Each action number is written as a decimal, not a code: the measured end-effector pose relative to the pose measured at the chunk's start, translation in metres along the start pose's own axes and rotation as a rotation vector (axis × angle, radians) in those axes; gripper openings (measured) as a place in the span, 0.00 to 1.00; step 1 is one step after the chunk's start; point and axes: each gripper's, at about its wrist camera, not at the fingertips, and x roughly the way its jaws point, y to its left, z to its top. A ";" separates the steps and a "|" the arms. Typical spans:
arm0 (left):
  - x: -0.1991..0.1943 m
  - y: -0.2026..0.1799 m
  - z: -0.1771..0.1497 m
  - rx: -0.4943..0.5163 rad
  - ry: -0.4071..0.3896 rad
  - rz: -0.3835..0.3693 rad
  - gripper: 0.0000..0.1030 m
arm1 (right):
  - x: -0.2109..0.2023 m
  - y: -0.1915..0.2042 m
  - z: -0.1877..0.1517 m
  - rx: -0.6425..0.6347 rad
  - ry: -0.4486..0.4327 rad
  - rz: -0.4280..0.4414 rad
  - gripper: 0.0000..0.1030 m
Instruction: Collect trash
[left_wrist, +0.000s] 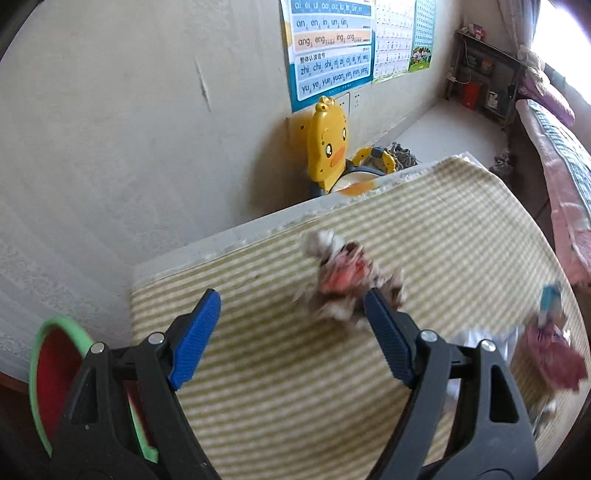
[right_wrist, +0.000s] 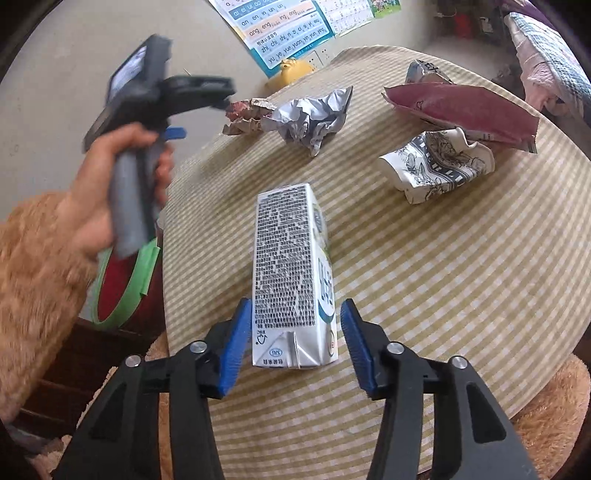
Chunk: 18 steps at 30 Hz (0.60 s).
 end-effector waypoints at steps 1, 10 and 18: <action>0.007 -0.005 0.003 0.001 0.003 -0.013 0.75 | 0.001 -0.002 0.000 0.006 0.001 0.003 0.54; 0.049 -0.031 0.008 0.017 0.082 -0.046 0.58 | -0.007 -0.024 -0.002 0.096 -0.020 0.067 0.60; 0.018 -0.035 0.003 0.103 0.044 -0.075 0.23 | -0.014 -0.027 -0.003 0.103 -0.026 0.062 0.61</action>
